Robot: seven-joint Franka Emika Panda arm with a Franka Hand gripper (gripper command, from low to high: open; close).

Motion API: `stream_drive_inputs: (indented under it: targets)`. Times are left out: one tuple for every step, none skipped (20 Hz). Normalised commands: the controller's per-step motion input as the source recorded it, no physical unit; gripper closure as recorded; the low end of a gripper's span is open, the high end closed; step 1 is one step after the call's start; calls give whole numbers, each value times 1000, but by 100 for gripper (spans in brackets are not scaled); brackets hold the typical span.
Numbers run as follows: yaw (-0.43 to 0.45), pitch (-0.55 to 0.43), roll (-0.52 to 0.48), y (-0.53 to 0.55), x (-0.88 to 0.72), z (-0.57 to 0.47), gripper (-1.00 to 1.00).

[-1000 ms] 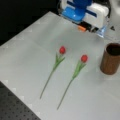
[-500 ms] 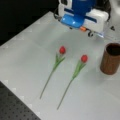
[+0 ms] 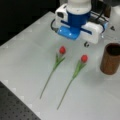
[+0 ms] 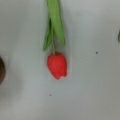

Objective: Flower insertion into a vase

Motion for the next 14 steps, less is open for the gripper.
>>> stream_drive_inputs:
  targets:
    - [-3,50,105,27,236,-46,-100]
    - [-7,46,92,26,223,-27,-100]
    - [-5,45,85,27,210,-10,-100]
    - [-4,44,84,28,199,10,-100]
    - [-4,44,84,29,189,28,-100]
    - [-10,5,54,32,185,-4,-100]
    - [-14,-17,50,37,191,-67,-100]
    - [-15,-22,49,39,191,-104,-100]
    - [-17,-31,50,45,197,-164,-100]
    - [-19,-34,49,48,204,-232,-100]
    - [-14,-26,52,57,205,-288,-100]
    - [-2,-20,63,64,201,-331,-100]
    - [1,-15,66,68,186,-331,-100]
    - [0,-11,67,68,166,-305,-100]
